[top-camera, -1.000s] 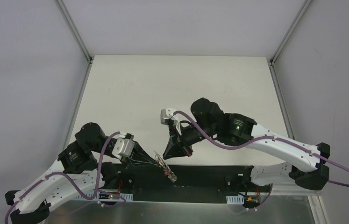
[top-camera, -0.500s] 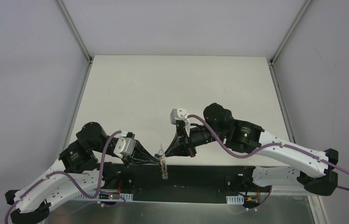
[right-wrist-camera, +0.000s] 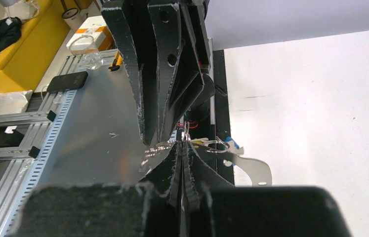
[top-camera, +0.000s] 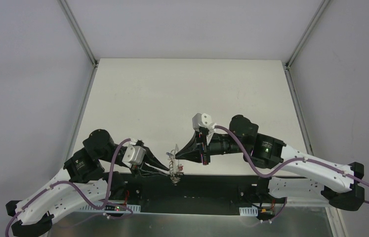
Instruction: Put the keys on the keyring
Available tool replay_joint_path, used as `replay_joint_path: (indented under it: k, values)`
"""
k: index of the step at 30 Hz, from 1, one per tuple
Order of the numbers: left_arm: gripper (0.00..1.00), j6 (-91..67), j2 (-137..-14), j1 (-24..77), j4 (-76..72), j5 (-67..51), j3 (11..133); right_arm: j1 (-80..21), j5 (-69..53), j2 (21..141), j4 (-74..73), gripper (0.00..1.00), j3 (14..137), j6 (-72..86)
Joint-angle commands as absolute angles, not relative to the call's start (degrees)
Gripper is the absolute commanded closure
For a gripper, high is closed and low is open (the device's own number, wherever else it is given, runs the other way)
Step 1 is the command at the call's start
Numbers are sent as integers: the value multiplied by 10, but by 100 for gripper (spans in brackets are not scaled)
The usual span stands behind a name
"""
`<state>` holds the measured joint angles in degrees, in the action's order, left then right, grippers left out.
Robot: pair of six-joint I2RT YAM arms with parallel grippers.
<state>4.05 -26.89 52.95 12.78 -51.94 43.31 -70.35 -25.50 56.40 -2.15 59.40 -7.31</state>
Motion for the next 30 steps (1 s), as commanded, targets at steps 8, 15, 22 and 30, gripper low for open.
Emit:
replay_joint_path:
  k: [8, 15, 22, 30]
  values:
    - [77, 59, -244, 534, 118, -469, 445, -740, -204, 520, 61, 100, 560, -114]
    - [74, 53, -233, 534, 113, -434, 474, -756, -201, 509, 73, 100, 553, -121]
    - [66, -7, -247, 534, 51, -406, 468, -779, -176, 503, 93, 100, 545, -144]
    - [66, -68, -274, 535, 4, -434, 458, -812, -118, 503, 106, 100, 542, -193]
